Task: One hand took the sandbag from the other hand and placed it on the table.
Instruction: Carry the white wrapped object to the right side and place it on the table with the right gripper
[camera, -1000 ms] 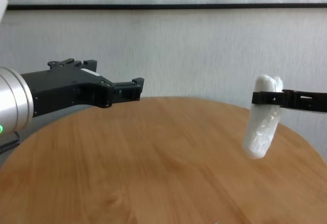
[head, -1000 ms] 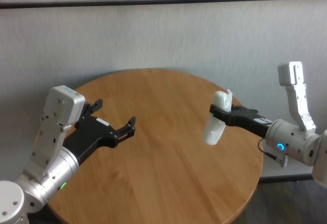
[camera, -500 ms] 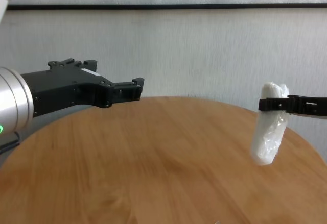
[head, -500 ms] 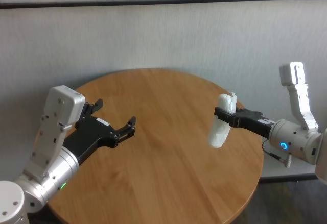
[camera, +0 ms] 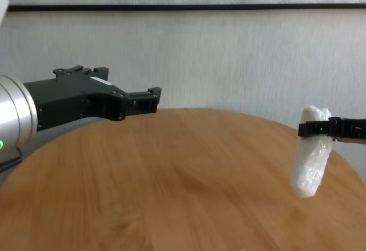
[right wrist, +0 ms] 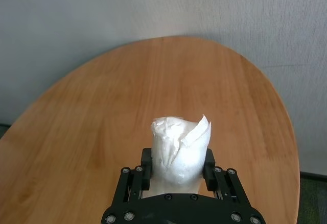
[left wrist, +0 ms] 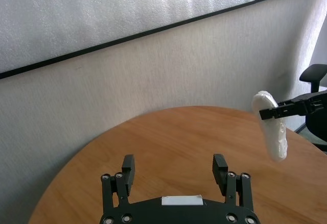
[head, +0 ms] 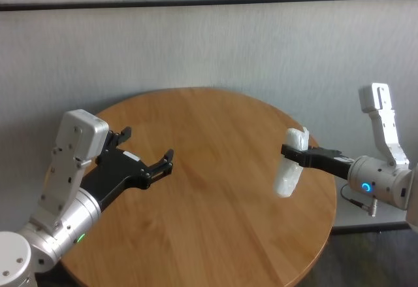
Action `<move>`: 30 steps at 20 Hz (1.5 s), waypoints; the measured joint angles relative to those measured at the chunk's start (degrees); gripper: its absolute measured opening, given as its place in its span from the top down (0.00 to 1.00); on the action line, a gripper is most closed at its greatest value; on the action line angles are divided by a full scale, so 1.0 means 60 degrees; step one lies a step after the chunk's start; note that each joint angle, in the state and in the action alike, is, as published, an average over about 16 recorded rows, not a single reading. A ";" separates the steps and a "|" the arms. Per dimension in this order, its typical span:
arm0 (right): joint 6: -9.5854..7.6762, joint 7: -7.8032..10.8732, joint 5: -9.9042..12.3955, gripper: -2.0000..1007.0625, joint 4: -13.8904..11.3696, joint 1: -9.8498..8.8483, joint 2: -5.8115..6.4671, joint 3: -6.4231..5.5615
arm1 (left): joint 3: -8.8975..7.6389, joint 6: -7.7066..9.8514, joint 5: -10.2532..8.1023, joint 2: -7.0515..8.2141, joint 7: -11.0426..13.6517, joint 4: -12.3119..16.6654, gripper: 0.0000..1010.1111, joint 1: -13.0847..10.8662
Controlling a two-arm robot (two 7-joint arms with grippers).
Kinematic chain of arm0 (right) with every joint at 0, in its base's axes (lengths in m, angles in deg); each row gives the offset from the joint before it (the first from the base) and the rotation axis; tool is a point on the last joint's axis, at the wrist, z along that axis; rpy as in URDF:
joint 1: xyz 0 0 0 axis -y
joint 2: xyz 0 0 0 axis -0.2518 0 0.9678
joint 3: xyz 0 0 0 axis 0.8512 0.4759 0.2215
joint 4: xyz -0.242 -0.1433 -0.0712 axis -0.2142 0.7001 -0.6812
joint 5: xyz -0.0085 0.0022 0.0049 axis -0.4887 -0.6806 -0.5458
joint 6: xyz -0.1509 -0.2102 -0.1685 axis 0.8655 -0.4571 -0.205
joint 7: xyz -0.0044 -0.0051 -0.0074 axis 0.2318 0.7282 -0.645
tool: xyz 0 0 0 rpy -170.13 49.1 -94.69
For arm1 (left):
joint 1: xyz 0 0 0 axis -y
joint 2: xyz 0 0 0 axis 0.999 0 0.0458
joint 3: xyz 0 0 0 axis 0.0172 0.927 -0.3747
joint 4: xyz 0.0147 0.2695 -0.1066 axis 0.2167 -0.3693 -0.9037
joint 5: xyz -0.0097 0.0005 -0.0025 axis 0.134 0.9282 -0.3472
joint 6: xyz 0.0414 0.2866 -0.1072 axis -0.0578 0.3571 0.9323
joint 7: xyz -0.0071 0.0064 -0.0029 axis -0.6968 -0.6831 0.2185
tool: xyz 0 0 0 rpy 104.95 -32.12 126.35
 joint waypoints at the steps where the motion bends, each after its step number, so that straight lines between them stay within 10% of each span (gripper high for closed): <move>1: -0.0043 -0.0009 -0.0019 0.43 0.0032 0.0014 -0.0011 -0.0012 | 0.0000 0.0000 0.0000 0.0000 0.0000 0.0000 0.01 0.0000; 30: -0.0072 0.0111 -0.0316 0.36 0.0228 0.0105 -0.0097 -0.0036 | 0.0000 0.0000 0.0000 0.0000 0.0000 0.0000 0.01 0.0000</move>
